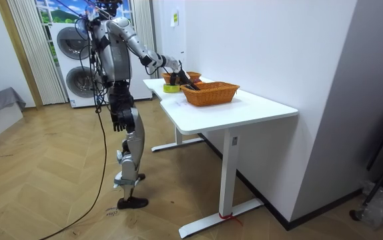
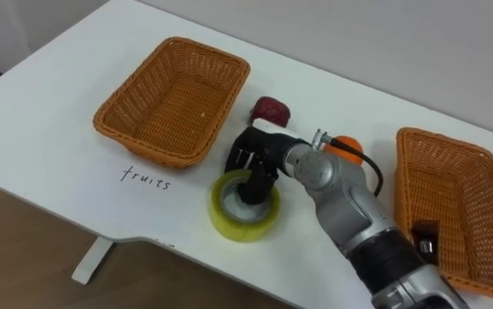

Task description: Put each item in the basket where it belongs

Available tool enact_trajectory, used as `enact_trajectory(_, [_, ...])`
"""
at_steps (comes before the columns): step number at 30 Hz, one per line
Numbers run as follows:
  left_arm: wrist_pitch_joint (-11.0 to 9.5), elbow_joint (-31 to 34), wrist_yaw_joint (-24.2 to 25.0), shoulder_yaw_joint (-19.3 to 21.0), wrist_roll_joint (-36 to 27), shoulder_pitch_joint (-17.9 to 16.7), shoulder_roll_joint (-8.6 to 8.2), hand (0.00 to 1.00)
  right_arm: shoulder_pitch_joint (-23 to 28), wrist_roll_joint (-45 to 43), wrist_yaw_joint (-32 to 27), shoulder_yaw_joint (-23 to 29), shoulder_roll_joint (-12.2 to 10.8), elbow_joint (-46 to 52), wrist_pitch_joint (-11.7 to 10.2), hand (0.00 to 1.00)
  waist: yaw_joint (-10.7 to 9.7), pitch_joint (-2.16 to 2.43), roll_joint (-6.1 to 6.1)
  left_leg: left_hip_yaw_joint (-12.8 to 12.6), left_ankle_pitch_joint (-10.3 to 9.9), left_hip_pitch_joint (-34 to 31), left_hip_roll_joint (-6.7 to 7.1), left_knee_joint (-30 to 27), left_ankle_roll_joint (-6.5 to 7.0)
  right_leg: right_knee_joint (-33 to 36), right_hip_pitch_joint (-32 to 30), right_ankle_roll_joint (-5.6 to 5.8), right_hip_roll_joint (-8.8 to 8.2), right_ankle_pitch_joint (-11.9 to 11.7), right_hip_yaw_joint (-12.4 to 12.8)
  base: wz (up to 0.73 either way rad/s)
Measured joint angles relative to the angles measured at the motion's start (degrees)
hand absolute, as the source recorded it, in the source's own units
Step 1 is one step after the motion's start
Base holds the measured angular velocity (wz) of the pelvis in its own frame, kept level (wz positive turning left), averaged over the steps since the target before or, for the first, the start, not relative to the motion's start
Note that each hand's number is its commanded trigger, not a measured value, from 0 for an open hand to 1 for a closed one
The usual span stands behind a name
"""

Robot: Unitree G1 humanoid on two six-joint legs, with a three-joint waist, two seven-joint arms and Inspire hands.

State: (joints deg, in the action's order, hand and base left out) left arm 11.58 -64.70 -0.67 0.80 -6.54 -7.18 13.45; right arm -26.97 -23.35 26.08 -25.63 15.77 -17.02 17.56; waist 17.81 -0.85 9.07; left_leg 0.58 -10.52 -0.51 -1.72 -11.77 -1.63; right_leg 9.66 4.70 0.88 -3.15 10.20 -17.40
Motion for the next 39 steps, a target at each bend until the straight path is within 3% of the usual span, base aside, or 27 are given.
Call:
enact_trajectory(9, [-1.2, -0.8, -0.4, 1.1, -0.1, 0.1, -0.98, 0.00, 1.7, -0.2, 1.6, 2.4, 0.2, 8.6, -0.1, 1.00, -0.7, 0.13, -0.39, -0.3, 0.0, -0.4, 0.05, 0.0, 0.02, 0.0, -0.7, 0.00, -0.05, 0.0, 0.3, 0.00])
enact_trajectory(15, [-2.6, -1.7, -0.4, 1.2, -0.6, -0.9, -0.89, 0.00, 3.4, 0.5, 1.8, 3.8, 1.5, 16.2, -1.0, 1.00, -4.0, 0.13, -0.57, -0.2, 0.0, 0.4, 0.08, 0.1, 0.07, 0.0, 0.3, 0.01, -0.16, 0.0, 0.1, 0.03])
enact_trajectory(23, [-4.6, -2.3, -1.1, 1.3, -0.7, -1.1, -0.89, 0.00, 7.1, 1.8, 4.0, 8.5, 3.7, 24.6, -1.6, 1.00, -6.0, 0.20, -0.45, -0.7, 0.1, 0.6, 0.10, 0.3, 0.14, 0.1, 0.1, 0.00, -0.23, 0.0, 0.6, -0.05])
enact_trajectory(35, [-4.6, -2.3, -0.9, 2.2, -0.6, -1.8, -0.86, 0.00, 7.1, 0.6, 7.3, 10.1, 4.7, 27.3, -1.7, 1.00, -6.6, 0.22, -0.47, -1.8, 0.1, 1.2, 0.03, 0.2, 0.22, 0.3, 0.3, 0.03, -0.28, 0.0, 1.6, -0.03])
enact_trajectory(39, [-4.5, -3.4, -0.9, 2.5, -0.6, -2.4, -1.05, 0.00, 7.1, 1.4, 8.0, 13.6, 4.7, 27.4, -1.6, 1.00, -6.7, 0.14, -0.65, -1.8, 0.1, 1.2, 0.03, 0.1, 0.25, 0.3, 0.3, 0.03, -0.28, 0.0, 1.5, 0.00])
